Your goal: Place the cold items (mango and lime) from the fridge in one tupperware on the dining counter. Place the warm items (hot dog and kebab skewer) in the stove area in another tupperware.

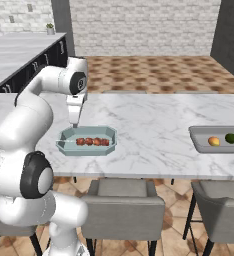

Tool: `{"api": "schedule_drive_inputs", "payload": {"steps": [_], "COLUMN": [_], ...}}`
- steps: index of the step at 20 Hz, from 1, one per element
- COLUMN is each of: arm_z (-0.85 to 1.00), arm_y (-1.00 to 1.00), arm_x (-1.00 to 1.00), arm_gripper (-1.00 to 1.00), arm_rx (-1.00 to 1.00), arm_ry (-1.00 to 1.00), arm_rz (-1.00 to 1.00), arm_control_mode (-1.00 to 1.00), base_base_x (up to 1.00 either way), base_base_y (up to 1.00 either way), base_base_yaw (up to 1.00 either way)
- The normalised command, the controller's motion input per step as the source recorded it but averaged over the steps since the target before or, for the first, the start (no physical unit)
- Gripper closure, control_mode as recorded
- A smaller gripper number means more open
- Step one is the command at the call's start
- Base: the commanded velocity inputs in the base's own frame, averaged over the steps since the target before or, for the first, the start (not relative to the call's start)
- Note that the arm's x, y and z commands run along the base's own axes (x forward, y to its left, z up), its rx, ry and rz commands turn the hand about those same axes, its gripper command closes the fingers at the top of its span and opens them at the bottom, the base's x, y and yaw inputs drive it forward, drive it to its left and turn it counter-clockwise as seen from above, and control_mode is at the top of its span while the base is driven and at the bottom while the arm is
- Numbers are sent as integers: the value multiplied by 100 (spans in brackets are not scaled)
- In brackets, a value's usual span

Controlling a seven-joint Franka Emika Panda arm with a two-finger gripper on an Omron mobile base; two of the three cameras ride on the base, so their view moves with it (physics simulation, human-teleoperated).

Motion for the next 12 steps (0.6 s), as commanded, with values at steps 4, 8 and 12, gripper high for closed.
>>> {"api": "schedule_drive_inputs", "payload": {"steps": [4, 8, 12], "arm_z": [-1, -22, -8], "arm_y": [-1, 0, 0], "arm_x": [-82, -100, -96], "arm_gripper": [-100, -100, -100], "arm_rx": [0, 0, 0], "arm_ry": [18, -16, -30], "arm_rz": [44, 14, 10], "arm_control_mode": [-100, -100, -100], "base_base_x": [0, 0, 0], "base_base_y": [0, 0, 0], "base_base_yaw": [0, 0, 0]}}
